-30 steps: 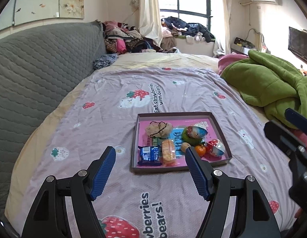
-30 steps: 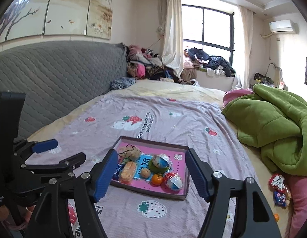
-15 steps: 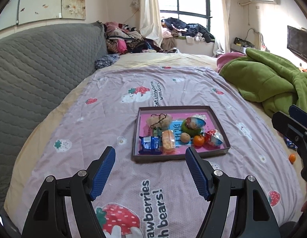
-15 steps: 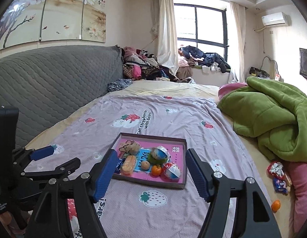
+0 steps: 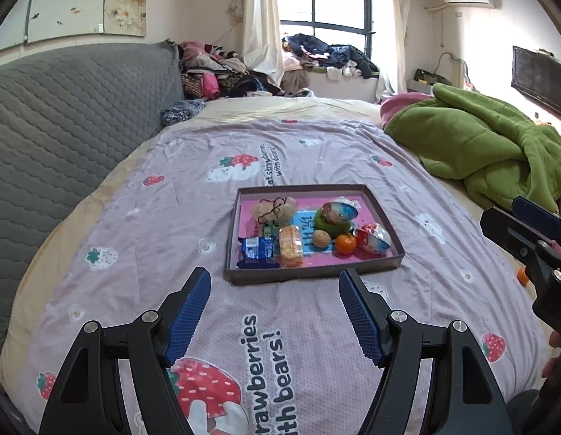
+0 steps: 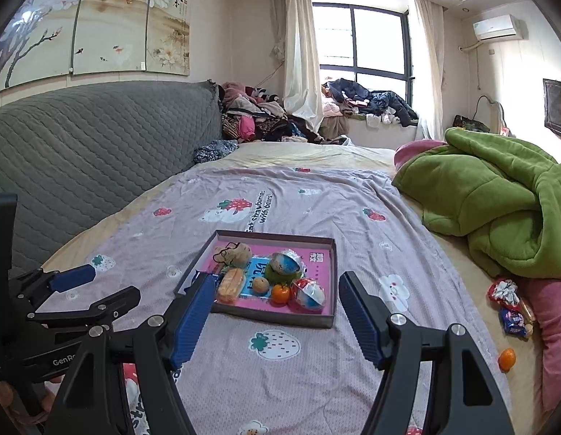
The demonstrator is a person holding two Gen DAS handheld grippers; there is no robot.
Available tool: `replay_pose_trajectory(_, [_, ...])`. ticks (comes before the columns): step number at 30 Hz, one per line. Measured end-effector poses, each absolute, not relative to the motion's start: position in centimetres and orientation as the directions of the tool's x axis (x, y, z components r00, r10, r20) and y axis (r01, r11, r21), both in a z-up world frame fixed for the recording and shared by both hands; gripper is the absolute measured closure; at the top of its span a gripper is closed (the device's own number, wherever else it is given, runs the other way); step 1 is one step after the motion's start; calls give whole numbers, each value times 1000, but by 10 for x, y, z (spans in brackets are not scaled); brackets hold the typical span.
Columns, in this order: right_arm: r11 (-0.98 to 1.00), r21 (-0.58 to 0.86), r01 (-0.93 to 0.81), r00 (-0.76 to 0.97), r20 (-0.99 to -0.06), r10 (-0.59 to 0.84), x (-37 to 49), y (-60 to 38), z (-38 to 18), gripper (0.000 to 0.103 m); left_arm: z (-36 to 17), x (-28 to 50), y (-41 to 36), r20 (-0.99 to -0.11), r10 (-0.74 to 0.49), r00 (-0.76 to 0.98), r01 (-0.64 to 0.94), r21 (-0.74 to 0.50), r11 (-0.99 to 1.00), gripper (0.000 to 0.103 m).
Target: Organize objects
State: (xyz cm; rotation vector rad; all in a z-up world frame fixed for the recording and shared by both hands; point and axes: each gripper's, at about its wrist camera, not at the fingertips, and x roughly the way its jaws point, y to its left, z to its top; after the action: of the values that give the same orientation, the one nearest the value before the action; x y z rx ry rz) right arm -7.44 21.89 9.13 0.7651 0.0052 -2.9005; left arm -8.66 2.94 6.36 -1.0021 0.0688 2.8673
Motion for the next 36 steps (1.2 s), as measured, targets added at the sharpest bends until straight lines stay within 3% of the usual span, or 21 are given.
replay_pose_trajectory(36, [-990, 53, 128, -836, -532, -137, -72, 222, 36, 33, 9, -85, 22, -650, 99, -754, -118, -14, -993, 28])
